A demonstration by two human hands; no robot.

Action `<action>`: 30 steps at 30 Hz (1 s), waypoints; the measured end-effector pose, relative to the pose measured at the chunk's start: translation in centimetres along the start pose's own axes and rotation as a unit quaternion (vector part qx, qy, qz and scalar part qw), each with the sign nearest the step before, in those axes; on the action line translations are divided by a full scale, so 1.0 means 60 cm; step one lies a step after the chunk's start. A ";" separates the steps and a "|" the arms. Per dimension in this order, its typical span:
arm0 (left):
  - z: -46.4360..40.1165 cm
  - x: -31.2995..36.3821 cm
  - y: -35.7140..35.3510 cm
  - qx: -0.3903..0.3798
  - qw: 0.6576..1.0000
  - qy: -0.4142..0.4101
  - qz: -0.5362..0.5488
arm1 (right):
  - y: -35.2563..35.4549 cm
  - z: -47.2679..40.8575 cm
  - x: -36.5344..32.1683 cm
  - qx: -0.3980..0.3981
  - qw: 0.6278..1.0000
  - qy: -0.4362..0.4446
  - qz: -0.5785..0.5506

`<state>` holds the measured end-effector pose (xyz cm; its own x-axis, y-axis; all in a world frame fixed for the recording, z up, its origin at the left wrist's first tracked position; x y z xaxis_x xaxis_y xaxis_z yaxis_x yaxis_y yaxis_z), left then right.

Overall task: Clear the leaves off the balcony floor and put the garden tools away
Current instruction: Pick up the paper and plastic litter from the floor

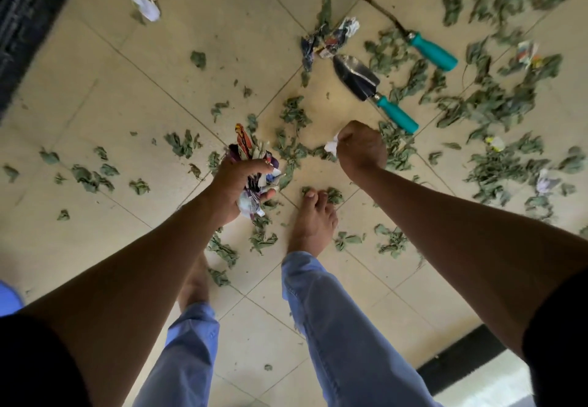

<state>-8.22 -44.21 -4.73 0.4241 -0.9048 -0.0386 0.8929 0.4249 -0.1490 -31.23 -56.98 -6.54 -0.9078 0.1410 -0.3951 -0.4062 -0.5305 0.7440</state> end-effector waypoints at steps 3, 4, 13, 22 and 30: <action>0.018 0.013 -0.030 0.001 1.000 0.002 -0.002 | 0.010 0.012 0.011 0.003 0.993 -0.060 -0.105; 0.022 0.017 -0.039 -0.003 1.000 0.006 -0.001 | 0.012 0.016 0.010 0.007 0.982 -0.087 -0.169; 0.068 0.044 -0.107 -0.051 0.998 0.009 0.043 | 0.092 0.098 -0.114 -0.024 0.894 -0.022 -0.447; 0.073 0.074 -0.157 -0.134 0.990 -0.034 0.014 | 0.083 0.102 -0.147 0.019 0.926 -0.009 -0.376; 0.025 0.117 -0.059 -0.036 0.996 -0.046 0.072 | 0.094 -0.002 -0.149 0.047 0.968 0.043 -0.241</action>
<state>-8.17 -52.02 -3.00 0.5615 -0.8271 0.0255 0.8103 0.5433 -0.2198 -25.37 -61.34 1.13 -0.5996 0.2805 -0.7495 -0.7921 -0.3415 0.5059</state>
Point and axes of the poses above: each hand's wrist, its own z-axis away from the middle knuckle, its own y-axis out of the back of the hand, x = y × z, the point moved 9 cm from there along -z, towards the middle knuckle, and after that the axes turned 15 degrees about y, right-handed, at the moved point
